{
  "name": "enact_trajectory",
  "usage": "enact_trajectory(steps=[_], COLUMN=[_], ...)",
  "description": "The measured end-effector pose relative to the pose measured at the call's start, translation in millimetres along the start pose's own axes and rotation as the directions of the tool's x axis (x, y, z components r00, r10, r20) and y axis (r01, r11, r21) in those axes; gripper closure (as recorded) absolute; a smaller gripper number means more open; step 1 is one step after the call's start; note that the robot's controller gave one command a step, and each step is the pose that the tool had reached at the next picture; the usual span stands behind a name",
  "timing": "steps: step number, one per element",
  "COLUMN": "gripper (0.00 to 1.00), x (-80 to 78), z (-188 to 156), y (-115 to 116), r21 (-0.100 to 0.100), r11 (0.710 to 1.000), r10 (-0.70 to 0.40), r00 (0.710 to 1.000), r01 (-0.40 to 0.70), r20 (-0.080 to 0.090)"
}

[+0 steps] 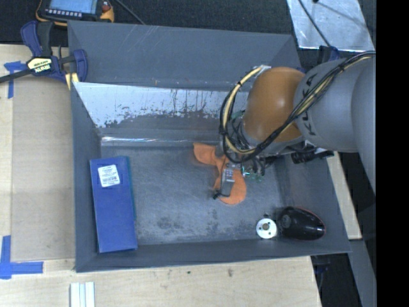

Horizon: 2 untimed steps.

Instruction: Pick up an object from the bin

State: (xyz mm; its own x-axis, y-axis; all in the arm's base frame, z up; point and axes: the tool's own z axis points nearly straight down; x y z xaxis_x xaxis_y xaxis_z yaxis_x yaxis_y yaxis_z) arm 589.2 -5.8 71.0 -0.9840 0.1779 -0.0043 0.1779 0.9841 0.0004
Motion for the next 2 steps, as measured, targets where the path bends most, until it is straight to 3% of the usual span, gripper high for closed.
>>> enact_trajectory(steps=[1,2], gripper=[1.00,1.00], x=[-21.3,-21.4], z=[-1.6,-1.6], y=[-14.5,-14.5], r21=[-0.002,-0.002], r11=[0.979,0.979], r10=[0.204,0.204], r00=[0.979,0.979], r01=[-0.204,-0.204], r20=[0.007,0.007])
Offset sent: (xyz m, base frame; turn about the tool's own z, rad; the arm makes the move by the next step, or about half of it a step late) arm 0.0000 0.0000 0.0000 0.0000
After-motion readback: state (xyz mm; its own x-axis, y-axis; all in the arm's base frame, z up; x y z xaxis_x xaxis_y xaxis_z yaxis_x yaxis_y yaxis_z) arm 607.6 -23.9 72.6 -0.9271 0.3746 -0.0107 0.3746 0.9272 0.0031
